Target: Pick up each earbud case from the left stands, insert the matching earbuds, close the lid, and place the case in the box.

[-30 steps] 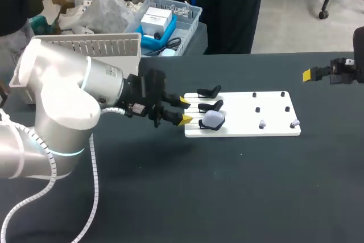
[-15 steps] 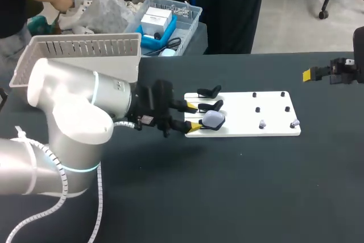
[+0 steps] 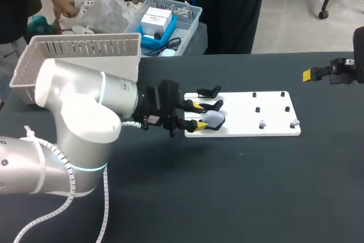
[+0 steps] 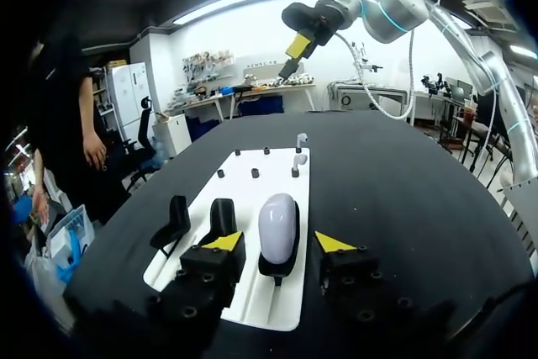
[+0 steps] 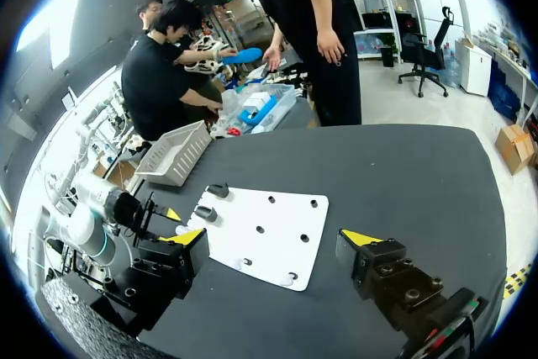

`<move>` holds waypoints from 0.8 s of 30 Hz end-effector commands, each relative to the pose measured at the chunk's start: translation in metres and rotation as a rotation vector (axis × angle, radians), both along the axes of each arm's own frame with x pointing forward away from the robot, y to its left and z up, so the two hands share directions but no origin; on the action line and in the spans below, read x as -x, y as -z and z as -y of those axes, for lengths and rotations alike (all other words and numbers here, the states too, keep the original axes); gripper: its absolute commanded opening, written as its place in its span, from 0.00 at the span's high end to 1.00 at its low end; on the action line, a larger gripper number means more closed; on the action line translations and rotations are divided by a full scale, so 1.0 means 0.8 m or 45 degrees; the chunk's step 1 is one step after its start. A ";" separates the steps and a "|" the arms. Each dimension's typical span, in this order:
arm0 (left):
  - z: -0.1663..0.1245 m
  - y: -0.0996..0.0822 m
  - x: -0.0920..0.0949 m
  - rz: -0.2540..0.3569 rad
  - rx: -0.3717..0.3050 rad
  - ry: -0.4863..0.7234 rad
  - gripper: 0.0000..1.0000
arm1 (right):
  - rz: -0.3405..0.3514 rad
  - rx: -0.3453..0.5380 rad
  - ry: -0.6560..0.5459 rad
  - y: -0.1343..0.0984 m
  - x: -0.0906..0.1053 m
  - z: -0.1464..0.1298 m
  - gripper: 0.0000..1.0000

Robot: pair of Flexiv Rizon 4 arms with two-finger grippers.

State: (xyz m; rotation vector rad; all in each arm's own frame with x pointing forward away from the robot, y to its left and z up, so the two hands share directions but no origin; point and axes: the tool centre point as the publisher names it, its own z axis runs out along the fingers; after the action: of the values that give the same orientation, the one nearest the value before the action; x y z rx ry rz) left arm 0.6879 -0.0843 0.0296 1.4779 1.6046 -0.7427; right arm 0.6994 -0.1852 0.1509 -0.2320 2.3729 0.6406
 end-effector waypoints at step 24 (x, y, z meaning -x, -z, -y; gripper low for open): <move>0.013 0.006 -0.007 -0.034 -0.014 0.014 0.52 | 0.000 -0.001 -0.003 0.001 -0.001 0.001 0.00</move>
State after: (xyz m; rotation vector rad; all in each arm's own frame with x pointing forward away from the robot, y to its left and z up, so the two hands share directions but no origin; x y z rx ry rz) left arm 0.6912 -0.0936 0.0252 1.4884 1.6221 -0.7614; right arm 0.6994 -0.1852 0.1509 -0.2320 2.3729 0.6406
